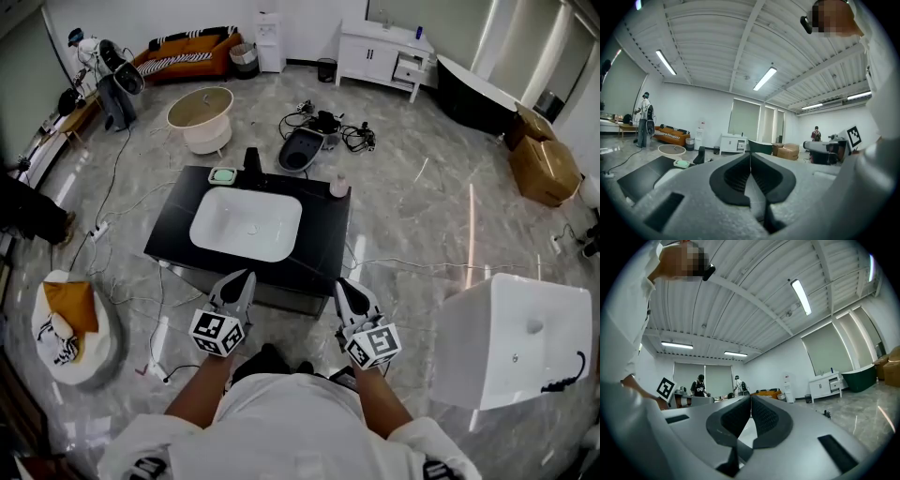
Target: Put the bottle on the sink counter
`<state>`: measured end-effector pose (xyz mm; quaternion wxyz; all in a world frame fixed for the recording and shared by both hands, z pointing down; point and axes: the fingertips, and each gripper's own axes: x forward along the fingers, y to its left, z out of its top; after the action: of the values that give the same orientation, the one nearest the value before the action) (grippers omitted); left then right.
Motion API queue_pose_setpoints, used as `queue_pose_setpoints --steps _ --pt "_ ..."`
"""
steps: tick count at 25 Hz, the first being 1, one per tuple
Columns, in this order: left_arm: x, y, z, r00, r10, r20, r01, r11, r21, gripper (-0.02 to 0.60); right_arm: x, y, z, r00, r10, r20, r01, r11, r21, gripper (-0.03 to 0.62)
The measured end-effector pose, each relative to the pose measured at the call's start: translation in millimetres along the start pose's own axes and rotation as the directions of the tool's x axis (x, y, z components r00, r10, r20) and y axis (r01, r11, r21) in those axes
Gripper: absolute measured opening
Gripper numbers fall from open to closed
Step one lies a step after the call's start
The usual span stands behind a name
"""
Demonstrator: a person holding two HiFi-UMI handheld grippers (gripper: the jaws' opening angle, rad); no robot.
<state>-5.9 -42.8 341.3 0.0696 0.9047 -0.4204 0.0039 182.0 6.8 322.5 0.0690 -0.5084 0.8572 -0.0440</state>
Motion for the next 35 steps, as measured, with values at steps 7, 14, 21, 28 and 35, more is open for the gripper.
queue_pose_setpoints --steps 7,14,21,28,35 --pt "-21 -22 1 0.999 -0.028 0.02 0.028 0.999 -0.017 0.017 -12 28 -23 0.996 -0.045 -0.071 0.045 0.999 -0.008 0.017" --pt "-36 -25 -1 0.999 -0.042 0.029 0.042 0.999 -0.012 0.015 5 58 -14 0.996 0.059 -0.06 -0.063 0.995 -0.073 0.015" --pt "-50 -38 -21 0.997 -0.07 -0.032 0.068 0.997 -0.04 0.015 6 78 -27 0.989 0.109 -0.103 -0.117 0.99 -0.075 0.015" --pt "-57 -52 -31 0.993 -0.108 -0.048 0.107 0.994 -0.039 0.015 3 73 -27 0.981 0.174 -0.088 -0.18 0.981 -0.076 0.014" --pt "-61 -62 -35 0.992 -0.108 -0.063 0.106 0.994 -0.036 0.015 -8 55 -25 0.979 0.177 -0.098 -0.184 0.98 -0.077 0.015"
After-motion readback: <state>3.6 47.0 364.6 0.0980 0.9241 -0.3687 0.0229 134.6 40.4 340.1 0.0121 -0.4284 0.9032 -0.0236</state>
